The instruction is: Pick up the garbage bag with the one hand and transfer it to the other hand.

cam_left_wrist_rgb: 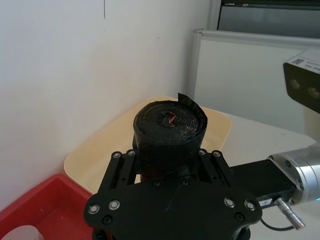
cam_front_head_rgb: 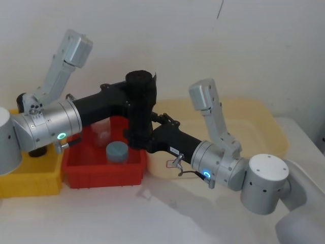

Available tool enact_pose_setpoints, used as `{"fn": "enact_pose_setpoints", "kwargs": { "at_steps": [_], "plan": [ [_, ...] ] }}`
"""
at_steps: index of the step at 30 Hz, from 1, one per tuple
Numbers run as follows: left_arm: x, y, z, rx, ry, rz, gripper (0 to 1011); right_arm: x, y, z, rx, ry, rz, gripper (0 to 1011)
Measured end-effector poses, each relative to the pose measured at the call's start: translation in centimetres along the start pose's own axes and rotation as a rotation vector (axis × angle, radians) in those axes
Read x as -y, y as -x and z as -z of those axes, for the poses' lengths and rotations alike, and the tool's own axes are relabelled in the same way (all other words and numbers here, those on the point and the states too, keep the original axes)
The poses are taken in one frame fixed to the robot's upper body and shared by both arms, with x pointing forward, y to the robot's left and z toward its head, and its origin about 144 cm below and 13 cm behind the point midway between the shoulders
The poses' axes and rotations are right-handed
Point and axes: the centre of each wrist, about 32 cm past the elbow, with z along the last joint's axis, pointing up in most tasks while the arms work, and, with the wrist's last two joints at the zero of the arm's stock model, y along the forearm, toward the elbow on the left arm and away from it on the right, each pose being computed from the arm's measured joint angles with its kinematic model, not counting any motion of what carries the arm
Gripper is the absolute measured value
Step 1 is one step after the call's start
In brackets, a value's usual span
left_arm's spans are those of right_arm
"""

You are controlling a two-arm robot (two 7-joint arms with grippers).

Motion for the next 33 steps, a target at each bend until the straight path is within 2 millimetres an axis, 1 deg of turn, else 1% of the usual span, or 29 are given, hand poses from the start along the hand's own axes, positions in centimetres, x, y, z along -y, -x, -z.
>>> {"fn": "enact_pose_setpoints", "kwargs": {
  "at_steps": [3,7,9,10,11,12,14,15,16,18,20,33],
  "plan": [
    [0.07,0.00,0.05,-0.007,-0.003,0.003,469,-0.11,-0.10,-0.04,-0.005,-0.004,0.007,1000],
    [0.13,0.00,0.12,-0.015,-0.006,0.005,469,-0.24,-0.21,-0.05,-0.009,-0.007,0.014,945],
    [0.14,0.00,0.14,-0.017,-0.007,0.006,469,-0.27,-0.23,-0.05,-0.010,-0.008,0.016,886],
    [0.15,0.00,0.14,-0.018,-0.007,0.006,469,-0.29,-0.23,-0.06,-0.011,-0.008,0.016,872],
    [0.17,0.01,0.15,-0.020,-0.008,0.007,469,-0.32,-0.26,-0.06,-0.012,-0.009,0.017,822],
    [0.17,0.01,0.16,-0.020,-0.008,0.007,469,-0.33,-0.27,-0.05,-0.013,-0.009,0.018,822],
    [0.19,0.01,0.18,-0.022,-0.009,0.007,469,-0.34,-0.29,-0.04,-0.014,-0.009,0.019,767],
    [0.20,0.01,0.19,-0.023,-0.009,0.008,469,-0.37,-0.32,-0.04,-0.015,-0.009,0.020,711],
    [0.20,0.01,0.19,-0.023,-0.009,0.008,469,-0.37,-0.33,-0.05,-0.015,-0.010,0.021,694],
    [0.22,0.01,0.20,-0.025,-0.010,0.008,469,-0.40,-0.34,-0.05,-0.016,-0.010,0.022,619],
    [0.23,0.01,0.21,-0.026,-0.010,0.009,469,-0.42,-0.35,-0.03,-0.017,-0.010,0.024,581],
    [0.26,0.01,0.23,-0.030,-0.011,0.010,469,-0.46,-0.42,-0.04,-0.019,-0.012,0.027,573]
  ]
}}
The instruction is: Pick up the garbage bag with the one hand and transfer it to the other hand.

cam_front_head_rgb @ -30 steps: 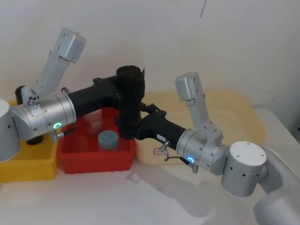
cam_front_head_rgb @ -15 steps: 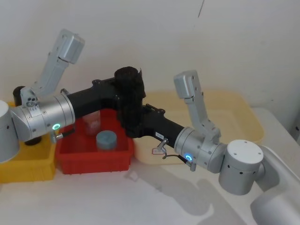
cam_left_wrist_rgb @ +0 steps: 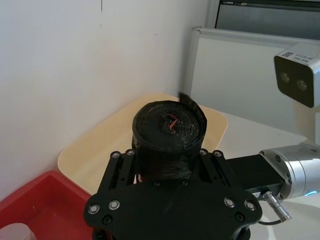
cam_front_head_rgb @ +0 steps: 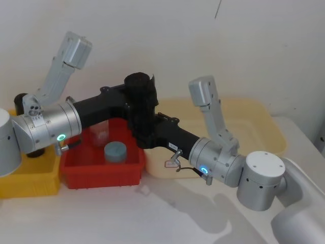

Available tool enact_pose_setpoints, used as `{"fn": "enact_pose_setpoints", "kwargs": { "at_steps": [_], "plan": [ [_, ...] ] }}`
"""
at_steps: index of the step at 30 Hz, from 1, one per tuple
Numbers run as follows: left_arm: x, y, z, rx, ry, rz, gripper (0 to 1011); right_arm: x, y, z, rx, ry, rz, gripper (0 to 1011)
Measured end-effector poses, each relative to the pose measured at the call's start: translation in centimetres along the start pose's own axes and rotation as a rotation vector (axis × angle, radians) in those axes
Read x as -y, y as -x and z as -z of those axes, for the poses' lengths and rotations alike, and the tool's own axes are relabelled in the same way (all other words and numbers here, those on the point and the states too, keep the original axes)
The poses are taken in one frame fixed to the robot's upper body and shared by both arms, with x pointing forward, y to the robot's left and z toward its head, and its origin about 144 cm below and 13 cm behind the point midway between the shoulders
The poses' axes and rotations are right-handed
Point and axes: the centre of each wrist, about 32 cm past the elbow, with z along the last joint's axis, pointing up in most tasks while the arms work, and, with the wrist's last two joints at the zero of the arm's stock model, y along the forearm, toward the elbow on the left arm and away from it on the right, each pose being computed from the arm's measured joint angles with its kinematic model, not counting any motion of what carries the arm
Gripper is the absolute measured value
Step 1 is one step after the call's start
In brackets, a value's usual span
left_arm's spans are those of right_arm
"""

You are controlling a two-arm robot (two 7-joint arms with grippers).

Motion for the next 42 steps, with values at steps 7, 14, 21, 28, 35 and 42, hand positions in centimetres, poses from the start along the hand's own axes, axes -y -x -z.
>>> {"fn": "enact_pose_setpoints", "kwargs": {
  "at_steps": [7,14,21,28,35,42],
  "plan": [
    [0.0,0.0,0.0,-0.001,-0.001,0.001,642,0.0,-0.1,0.0,-0.004,-0.006,0.009,572],
    [-0.1,0.0,0.1,-0.003,-0.003,-0.003,851,0.2,-0.4,-0.3,-0.012,-0.019,0.048,572],
    [-0.7,0.0,0.1,-0.011,0.003,-0.046,1001,0.4,-1.2,-0.6,-0.021,-0.023,0.103,572],
    [-2.3,-0.2,0.1,-0.026,0.020,-0.110,1001,0.9,-2.3,-0.9,-0.020,-0.004,0.158,572],
    [-4.2,-0.2,0.5,-0.044,0.030,-0.188,1001,1.4,-3.4,-1.0,0.003,0.039,0.214,572],
    [-6.4,0.0,1.2,-0.064,0.037,-0.278,1001,1.7,-4.4,-1.1,0.035,0.086,0.255,572]
  ]
}}
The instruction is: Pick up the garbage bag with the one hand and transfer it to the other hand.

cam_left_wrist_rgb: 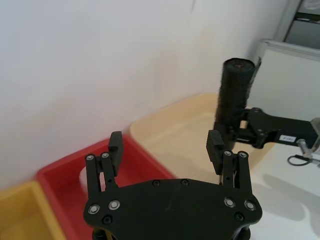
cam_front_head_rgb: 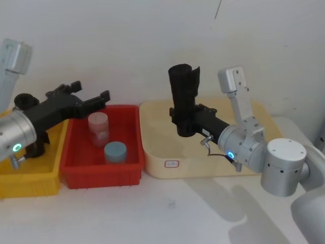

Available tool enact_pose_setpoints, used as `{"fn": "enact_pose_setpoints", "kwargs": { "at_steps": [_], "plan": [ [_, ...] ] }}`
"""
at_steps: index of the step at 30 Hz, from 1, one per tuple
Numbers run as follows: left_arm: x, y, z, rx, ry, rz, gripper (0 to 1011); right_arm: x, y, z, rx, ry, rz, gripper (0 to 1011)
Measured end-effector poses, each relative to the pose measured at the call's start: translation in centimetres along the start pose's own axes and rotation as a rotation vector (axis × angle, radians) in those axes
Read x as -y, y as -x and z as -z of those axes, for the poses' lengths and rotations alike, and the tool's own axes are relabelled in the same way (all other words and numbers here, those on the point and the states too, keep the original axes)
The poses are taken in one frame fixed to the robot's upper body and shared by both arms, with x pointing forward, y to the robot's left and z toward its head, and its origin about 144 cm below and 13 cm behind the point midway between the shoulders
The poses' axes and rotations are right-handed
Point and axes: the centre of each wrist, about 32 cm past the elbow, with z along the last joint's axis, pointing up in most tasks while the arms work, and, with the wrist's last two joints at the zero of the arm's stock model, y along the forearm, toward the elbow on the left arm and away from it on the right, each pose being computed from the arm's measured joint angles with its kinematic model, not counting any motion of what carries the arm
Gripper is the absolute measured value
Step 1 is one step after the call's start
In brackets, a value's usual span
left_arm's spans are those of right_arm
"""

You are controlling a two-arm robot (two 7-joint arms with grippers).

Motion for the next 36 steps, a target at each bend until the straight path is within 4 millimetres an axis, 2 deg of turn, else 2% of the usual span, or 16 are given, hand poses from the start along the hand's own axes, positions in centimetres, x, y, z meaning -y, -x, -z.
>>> {"fn": "enact_pose_setpoints", "kwargs": {
  "at_steps": [3,7,8,10,11,17,36],
  "plan": [
    [-0.6,-0.1,0.2,-0.006,0.001,-0.026,1001,0.0,-0.4,-0.1,0.012,0.013,0.013,619],
    [-1.1,-0.2,0.4,-0.009,0.003,-0.046,1001,0.0,-0.6,-0.1,0.021,0.023,0.024,730],
    [-1.3,-0.3,0.4,-0.011,0.003,-0.054,1001,0.0,-0.8,-0.1,0.024,0.027,0.028,784],
    [-1.6,-0.3,0.5,-0.012,0.004,-0.064,1002,0.1,-0.9,-0.1,0.028,0.033,0.033,820],
    [-1.7,-0.3,0.5,-0.013,0.004,-0.067,1001,0.1,-0.9,-0.1,0.028,0.033,0.033,873],
    [-2.1,-0.4,0.7,-0.015,0.006,-0.086,1001,0.1,-1.2,-0.1,0.038,0.045,0.045,1002],
    [-2.7,-0.5,0.9,-0.018,0.008,-0.109,1001,0.4,-1.2,-0.3,0.054,0.061,-0.002,1001]
  ]
}}
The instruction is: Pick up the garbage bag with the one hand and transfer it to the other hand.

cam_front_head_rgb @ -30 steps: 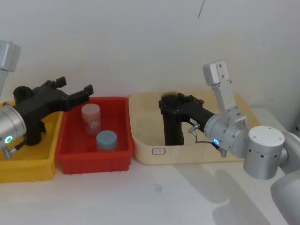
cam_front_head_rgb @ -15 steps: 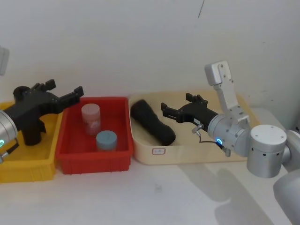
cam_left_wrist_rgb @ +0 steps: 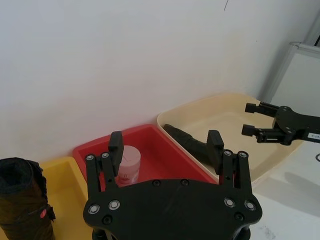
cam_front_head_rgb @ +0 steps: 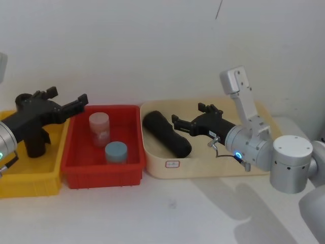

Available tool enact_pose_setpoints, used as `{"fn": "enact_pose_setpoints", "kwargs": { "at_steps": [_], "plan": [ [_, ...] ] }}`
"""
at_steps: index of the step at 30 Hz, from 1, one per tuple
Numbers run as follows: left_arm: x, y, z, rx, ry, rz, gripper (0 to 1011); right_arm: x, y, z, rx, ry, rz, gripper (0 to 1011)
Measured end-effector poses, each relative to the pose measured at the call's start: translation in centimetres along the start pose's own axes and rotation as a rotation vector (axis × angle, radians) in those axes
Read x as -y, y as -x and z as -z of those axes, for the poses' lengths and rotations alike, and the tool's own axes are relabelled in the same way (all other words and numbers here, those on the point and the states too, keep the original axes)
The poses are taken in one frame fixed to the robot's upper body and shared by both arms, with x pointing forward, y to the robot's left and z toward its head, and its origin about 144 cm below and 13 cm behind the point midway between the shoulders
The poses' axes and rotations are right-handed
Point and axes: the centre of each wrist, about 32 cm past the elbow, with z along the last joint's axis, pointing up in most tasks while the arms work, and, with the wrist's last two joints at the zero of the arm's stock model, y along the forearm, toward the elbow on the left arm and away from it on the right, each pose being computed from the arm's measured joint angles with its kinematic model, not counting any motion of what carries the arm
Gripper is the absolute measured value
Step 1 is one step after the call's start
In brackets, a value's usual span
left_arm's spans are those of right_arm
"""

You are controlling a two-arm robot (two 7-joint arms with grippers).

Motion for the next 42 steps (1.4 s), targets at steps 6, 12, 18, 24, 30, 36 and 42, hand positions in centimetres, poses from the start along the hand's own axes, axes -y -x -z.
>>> {"fn": "enact_pose_setpoints", "kwargs": {
  "at_steps": [6,12,18,24,30,36,42],
  "plan": [
    [-0.1,0.0,0.0,-0.001,0.000,-0.003,1001,0.2,0.4,-0.3,0.006,0.018,-0.070,1001],
    [-0.1,0.0,0.0,-0.001,0.000,-0.004,1001,0.0,1.0,-0.9,0.016,0.046,-0.152,1001],
    [-0.1,0.0,0.0,-0.001,0.000,-0.005,1002,-0.4,1.6,-1.6,0.030,0.071,-0.211,1001],
    [-0.1,0.0,0.0,0.000,0.000,-0.006,1001,-1.0,2.4,-2.4,0.061,0.097,-0.248,1001],
    [-0.1,0.0,0.0,-0.001,0.000,-0.006,1001,-1.8,3.1,-3.1,0.102,0.114,-0.269,1001],
    [-0.1,0.0,0.0,-0.001,-0.001,-0.006,1001,-2.5,3.7,-3.5,0.139,0.132,-0.287,1001],
    [-0.1,0.0,0.0,-0.001,0.000,-0.006,1001,-3.1,4.1,-3.6,0.163,0.148,-0.302,1001]
  ]
}}
